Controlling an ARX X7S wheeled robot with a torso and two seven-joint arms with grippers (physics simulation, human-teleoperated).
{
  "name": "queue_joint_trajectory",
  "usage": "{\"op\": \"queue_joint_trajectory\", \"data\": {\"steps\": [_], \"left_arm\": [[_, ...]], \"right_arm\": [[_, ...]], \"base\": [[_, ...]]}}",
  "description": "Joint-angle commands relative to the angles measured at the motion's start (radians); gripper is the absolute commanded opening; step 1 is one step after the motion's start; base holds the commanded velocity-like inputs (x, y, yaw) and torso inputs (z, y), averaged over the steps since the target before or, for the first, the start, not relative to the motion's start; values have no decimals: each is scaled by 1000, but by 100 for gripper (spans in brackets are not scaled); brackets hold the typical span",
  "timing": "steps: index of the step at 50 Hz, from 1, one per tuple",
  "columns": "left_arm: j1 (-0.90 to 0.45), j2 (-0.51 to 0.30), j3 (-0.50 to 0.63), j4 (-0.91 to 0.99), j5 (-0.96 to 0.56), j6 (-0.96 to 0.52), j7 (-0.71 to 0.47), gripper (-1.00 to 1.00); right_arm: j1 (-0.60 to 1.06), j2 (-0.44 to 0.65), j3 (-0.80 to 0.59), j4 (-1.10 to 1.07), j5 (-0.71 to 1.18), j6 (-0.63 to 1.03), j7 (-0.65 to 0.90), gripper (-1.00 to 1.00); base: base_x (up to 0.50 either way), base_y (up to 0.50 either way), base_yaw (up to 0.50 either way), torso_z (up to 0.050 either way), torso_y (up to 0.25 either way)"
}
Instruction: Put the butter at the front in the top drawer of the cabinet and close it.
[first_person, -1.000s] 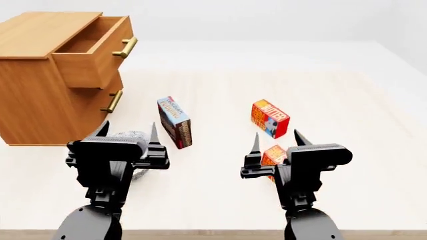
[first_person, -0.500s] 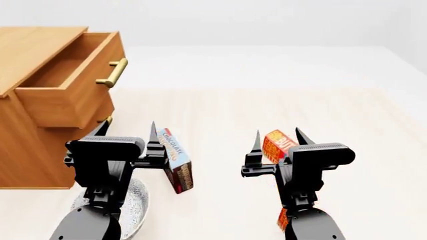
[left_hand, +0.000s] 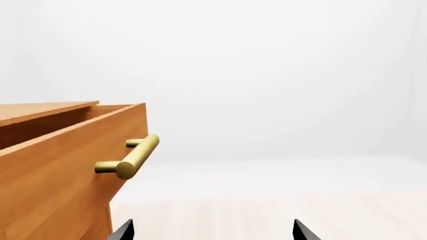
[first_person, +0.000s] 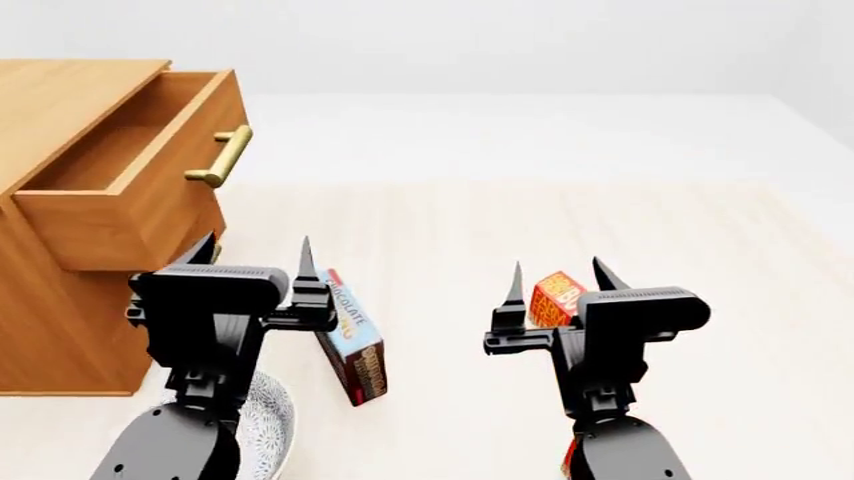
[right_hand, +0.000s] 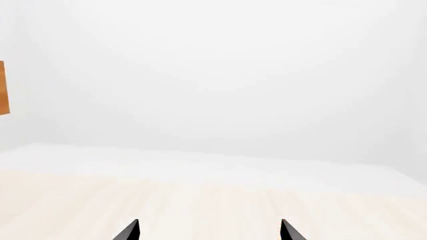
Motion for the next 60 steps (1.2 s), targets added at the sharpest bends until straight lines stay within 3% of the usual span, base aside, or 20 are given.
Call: {"op": "queue_joint_trajectory", "data": {"steps": [1,24,43,60], "left_arm": [[-111,-22,1,12,-31,-65,19,100],[-609,-86,-11,-107,-121,-369,78,100],[-942,-110,-38,-352,-150,-577,86,100],[-1173,-148,86,-661,-113,-663,146,100]], "right_arm": [[2,5,-12,5,2,1,7,100],[3,17,-27,8,14,6,17,100],[10,24,-30,8,25,8,30,100],[15,29,-41,14,31,7,38,100]], "base": [[0,0,0,0,0],[0,0,0,0,0],[0,0,0,0,0],[0,0,0,0,0]]}}
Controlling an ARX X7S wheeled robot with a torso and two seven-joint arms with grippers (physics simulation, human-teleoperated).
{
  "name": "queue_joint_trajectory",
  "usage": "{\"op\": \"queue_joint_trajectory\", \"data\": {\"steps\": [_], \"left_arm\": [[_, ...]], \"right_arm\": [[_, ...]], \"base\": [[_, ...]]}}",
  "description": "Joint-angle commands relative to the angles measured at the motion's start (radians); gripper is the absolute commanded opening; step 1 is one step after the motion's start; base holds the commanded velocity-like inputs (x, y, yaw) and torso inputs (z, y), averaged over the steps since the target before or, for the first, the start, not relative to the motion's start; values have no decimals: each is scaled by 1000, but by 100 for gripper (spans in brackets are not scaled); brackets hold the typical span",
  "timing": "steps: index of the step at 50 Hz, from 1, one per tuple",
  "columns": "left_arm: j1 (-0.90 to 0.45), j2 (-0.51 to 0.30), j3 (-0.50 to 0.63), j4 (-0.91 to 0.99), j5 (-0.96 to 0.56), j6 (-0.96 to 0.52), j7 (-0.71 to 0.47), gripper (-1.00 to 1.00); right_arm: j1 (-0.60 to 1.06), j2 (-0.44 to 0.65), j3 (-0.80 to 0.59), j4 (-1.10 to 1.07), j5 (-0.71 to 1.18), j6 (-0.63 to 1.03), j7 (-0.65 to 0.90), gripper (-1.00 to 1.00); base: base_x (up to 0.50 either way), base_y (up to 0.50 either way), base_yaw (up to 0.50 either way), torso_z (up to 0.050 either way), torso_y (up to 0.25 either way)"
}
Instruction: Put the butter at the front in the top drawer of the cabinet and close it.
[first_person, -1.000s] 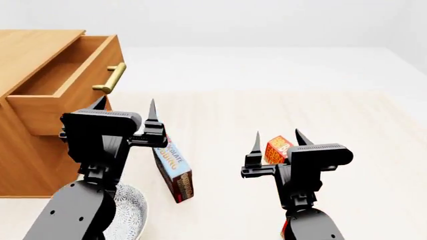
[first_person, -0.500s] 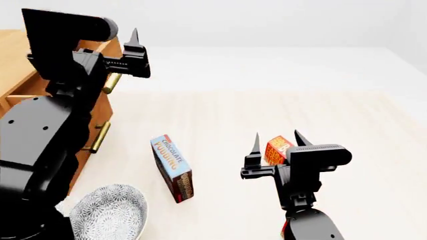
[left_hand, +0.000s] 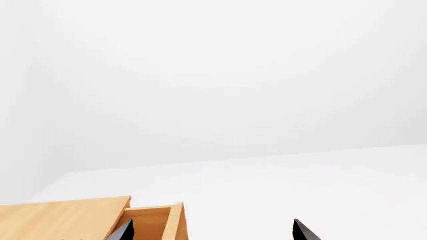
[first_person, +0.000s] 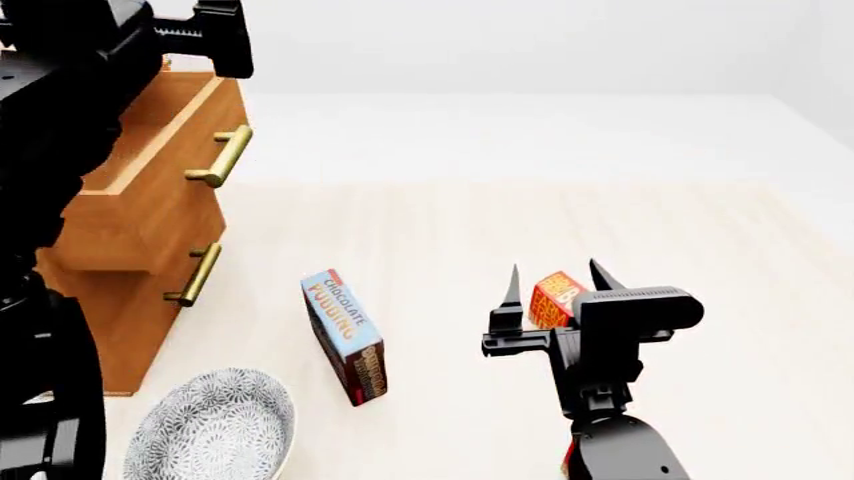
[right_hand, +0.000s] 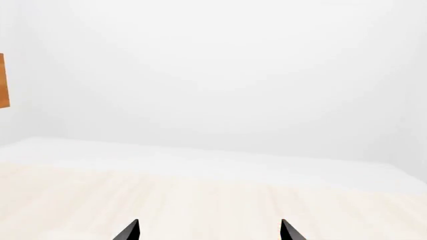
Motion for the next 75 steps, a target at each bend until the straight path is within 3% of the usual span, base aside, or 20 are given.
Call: {"op": "queue_joint_trajectory", "data": {"steps": [1,12,38,68,75], "left_arm": [[-164,-17,69,-204,16,-55,41,100],[-297,0,121,-450,21,-82,102,100],[-466,53,230,-867,46,-55,221,100],[-540,93,254,-1266,101,126,221,100],[-532,88,241,-1287,112,129,215,100]], "right_arm": [[3,4,-6,4,5,-2,5,100],[-2,11,-9,5,11,-8,8,100],[0,21,-19,10,21,-11,19,100],[0,30,-32,15,32,-15,31,100],[1,33,-34,16,34,-16,33,100]], "base": [[0,0,0,0,0],[0,0,0,0,0],[0,0,0,0,0],[0,0,0,0,0],[0,0,0,0,0]]}}
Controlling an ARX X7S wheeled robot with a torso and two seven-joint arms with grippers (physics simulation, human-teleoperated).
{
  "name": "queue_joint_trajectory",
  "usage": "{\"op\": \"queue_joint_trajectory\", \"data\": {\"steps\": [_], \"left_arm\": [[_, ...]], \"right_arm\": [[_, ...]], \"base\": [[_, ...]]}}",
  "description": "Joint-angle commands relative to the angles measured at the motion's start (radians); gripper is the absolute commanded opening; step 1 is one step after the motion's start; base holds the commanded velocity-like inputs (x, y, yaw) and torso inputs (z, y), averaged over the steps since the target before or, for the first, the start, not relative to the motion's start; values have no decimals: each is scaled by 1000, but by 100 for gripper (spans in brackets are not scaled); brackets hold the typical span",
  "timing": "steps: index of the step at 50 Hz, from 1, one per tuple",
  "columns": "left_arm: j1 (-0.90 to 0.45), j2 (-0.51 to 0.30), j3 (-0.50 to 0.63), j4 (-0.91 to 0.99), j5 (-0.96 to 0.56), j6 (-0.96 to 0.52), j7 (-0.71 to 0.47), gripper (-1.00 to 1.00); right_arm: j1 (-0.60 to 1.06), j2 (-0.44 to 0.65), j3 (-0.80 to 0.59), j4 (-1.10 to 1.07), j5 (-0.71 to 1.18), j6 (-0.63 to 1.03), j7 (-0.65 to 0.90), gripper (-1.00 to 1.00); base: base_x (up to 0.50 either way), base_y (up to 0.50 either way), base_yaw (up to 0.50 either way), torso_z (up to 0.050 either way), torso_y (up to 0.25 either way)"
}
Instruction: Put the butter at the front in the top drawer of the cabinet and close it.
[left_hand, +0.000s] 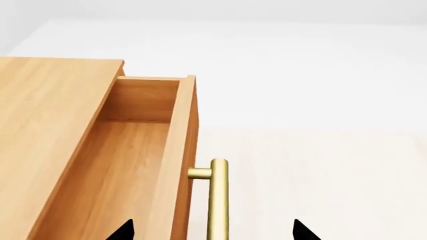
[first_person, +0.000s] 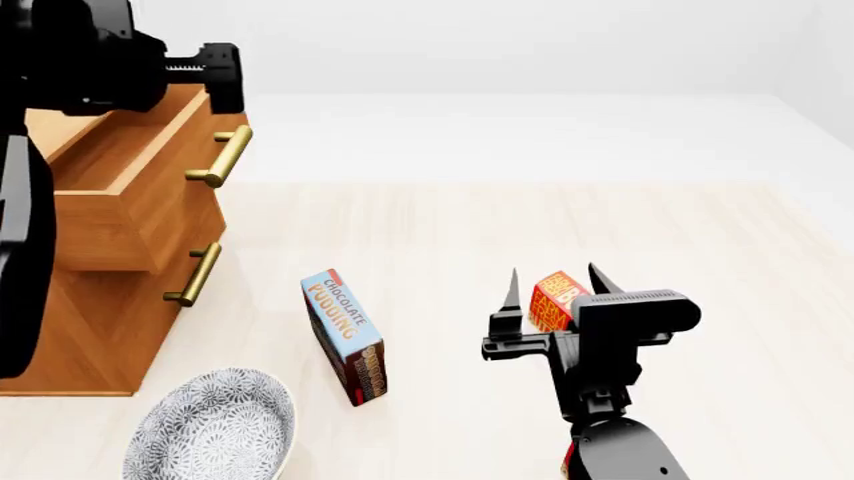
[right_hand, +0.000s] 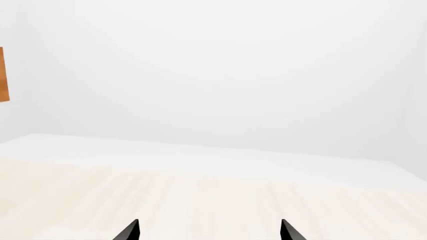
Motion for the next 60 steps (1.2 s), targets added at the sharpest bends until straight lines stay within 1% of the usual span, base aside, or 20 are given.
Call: {"op": "queue_joint_trajectory", "data": {"steps": [1,22,42,60], "left_arm": [[-9,2,-12,-91,19,35,-3,100],[24,-14,-92,-93,86,6,-18,100],[46,-17,-141,-94,160,-15,7,100],[53,-13,-120,-93,203,-55,105,100]], "right_arm": [[0,4,-4,3,4,-3,4,100],[3,9,-15,10,8,-9,11,100],[7,14,-23,10,14,-7,20,100],[4,21,-24,8,22,-11,27,100]], "base": [[0,0,0,0,0],[0,0,0,0,0],[0,0,0,0,0],[0,0,0,0,0]]}}
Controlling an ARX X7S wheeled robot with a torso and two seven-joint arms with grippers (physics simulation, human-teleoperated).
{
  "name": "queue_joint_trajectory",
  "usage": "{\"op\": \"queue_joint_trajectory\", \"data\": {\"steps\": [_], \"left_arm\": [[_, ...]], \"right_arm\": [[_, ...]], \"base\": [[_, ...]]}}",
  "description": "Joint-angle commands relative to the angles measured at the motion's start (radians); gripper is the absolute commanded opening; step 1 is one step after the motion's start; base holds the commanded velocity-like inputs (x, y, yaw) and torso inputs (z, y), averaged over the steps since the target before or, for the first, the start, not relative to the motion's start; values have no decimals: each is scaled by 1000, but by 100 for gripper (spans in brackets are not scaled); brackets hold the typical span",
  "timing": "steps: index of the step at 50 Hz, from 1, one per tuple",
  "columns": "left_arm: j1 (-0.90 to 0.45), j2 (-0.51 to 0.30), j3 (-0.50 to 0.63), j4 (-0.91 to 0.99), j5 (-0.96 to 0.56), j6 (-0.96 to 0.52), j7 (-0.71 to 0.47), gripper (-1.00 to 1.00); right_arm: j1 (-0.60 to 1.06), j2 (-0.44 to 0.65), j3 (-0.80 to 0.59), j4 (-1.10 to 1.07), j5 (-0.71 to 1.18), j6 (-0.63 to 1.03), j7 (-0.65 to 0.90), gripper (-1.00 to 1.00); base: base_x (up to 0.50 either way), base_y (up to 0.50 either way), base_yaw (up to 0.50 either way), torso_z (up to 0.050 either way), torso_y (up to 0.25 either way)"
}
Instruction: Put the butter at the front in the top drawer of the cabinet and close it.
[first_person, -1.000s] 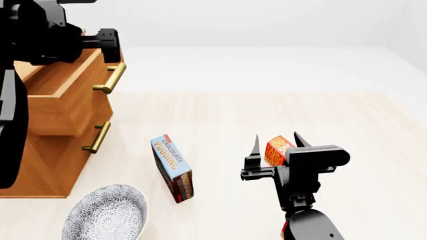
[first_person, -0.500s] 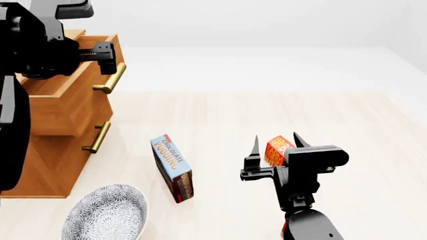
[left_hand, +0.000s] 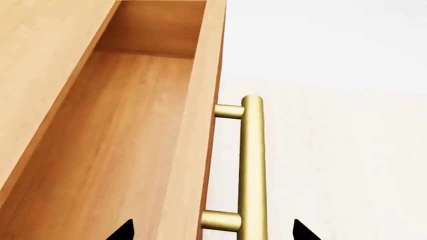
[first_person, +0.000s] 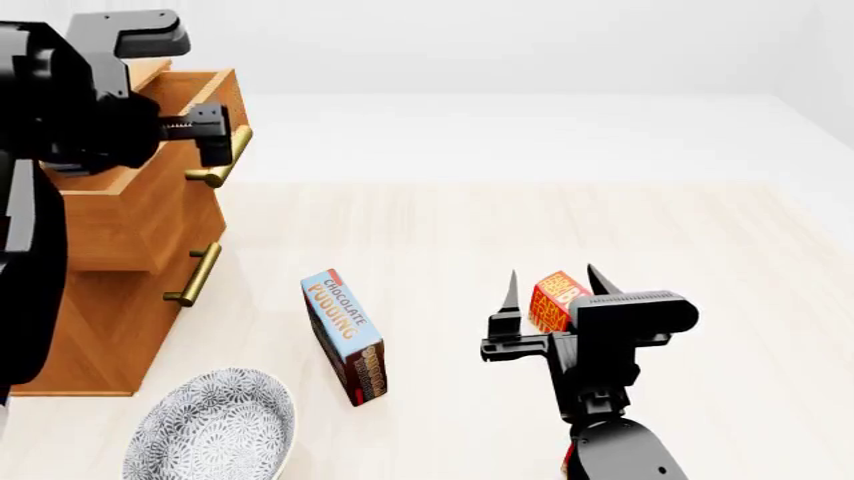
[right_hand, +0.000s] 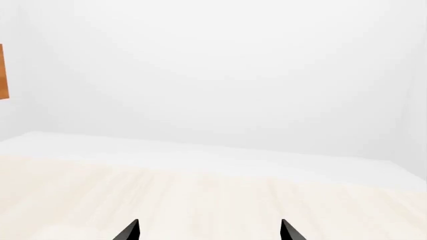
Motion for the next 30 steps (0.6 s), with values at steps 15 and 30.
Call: {"op": "queue_joint_trajectory", "data": {"steps": [15,30], "left_arm": [[3,3,30,2,36,-60,142,100],[7,11,53,23,35,-82,220,100]], "right_arm": [[3,7,-6,2,8,-3,10,100],[6,10,-12,4,13,-3,15,100]], "base": [[0,0,0,0,0],[0,0,0,0,0]]}}
